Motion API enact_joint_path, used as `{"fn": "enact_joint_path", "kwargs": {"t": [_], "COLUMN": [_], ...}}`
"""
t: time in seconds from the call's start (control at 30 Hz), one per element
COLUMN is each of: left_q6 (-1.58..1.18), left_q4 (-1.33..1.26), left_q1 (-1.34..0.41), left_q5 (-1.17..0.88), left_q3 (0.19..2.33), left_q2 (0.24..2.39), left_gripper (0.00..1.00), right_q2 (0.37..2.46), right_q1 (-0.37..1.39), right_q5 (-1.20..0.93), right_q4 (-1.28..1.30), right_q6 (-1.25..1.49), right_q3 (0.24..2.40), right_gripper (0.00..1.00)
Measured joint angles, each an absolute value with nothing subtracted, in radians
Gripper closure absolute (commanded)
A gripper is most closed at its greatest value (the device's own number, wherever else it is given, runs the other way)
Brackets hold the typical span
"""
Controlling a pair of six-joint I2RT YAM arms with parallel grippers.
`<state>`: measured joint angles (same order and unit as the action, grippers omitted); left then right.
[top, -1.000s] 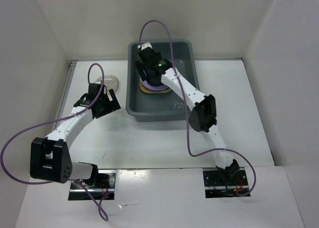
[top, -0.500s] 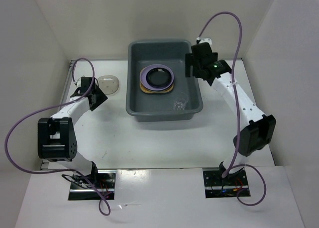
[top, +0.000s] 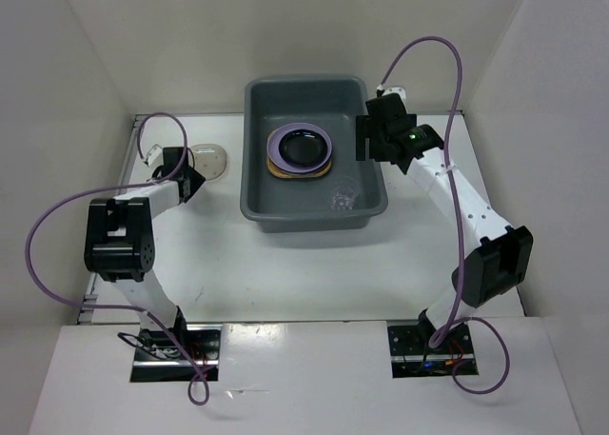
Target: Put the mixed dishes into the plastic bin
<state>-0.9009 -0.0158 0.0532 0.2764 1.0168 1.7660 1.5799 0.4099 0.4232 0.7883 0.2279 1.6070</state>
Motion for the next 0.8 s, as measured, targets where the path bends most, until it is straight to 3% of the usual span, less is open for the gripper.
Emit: {"fn": "enact_joint_path", "kwargs": {"t": [0.2,0.4,0.47,0.53,0.67,0.8], "left_q6": [-0.974,-1.014,-1.026,-1.034,-1.033,-1.026], "left_q4": [-0.095,-0.130,-0.139,-0.142,-0.140,-0.129], "left_q1": [0.085,0.108,0.108,0.108,0.107,0.106], "left_q5": [0.272,0.257,0.252,0.247,0.237,0.237], "left_q3": [1.060,1.116,1.126,1.138,1.163,1.172], "left_q2": [1.843,1.931,1.946,1.956,1.980,1.977], "left_gripper": [0.46,0.53,0.62,0.79,1.00,1.00], "right_q2": [1.579,1.580,1.580,1.580,1.584,1.598], "right_q1": [0.410,0.410,0.410,0.410,0.410,0.410], "right_q5": [0.431,0.451,0.458,0.461,0.466,0.467], "right_q4": [0.815,0.829,0.833,0.834,0.838,0.839], "right_q6": [0.239,0.242,0.243,0.243,0.243,0.243], "right_q3": [1.579,1.575,1.575,1.575,1.575,1.575], "right_gripper": [0.09,0.09,0.09,0.09,0.09,0.09]}}
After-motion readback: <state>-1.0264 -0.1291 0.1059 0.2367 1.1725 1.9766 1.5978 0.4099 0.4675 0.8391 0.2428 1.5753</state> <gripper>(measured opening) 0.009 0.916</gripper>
